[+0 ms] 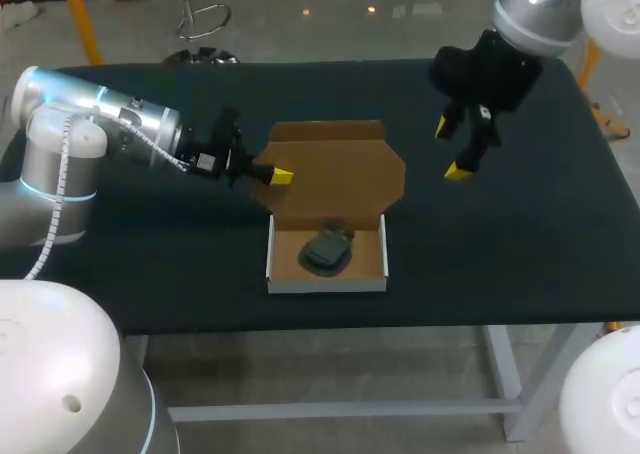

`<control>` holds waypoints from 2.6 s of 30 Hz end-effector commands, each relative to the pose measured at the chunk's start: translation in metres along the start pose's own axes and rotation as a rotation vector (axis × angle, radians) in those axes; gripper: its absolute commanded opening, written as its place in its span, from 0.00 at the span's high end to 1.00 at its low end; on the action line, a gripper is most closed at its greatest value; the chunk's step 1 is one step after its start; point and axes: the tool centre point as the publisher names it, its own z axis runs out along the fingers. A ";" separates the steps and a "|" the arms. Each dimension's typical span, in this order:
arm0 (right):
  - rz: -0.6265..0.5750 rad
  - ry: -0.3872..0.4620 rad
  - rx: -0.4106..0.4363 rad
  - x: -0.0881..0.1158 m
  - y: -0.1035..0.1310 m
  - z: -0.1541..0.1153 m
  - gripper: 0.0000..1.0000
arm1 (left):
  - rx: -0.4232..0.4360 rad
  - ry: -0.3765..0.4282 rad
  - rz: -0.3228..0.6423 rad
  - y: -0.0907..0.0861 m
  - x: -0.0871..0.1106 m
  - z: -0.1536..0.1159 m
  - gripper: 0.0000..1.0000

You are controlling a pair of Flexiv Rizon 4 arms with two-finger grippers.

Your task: Assemble the packaging by folding the flat box into shape, placing the metal phone stand inside, and closing the box properly

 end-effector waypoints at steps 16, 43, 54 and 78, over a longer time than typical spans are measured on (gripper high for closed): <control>-0.010 0.023 0.028 -0.004 0.017 0.000 0.00 | 0.000 -0.067 0.098 0.002 0.007 -0.002 1.00; -0.027 0.031 0.038 -0.004 0.028 0.001 0.00 | -0.016 -0.142 0.294 0.000 0.020 -0.001 1.00; -0.035 0.039 0.047 -0.007 0.038 0.002 0.00 | -0.027 -0.139 0.324 0.000 0.021 -0.002 1.00; -0.058 0.014 0.202 -0.070 0.099 0.014 0.30 | -0.027 -0.139 0.324 0.000 0.021 -0.002 1.00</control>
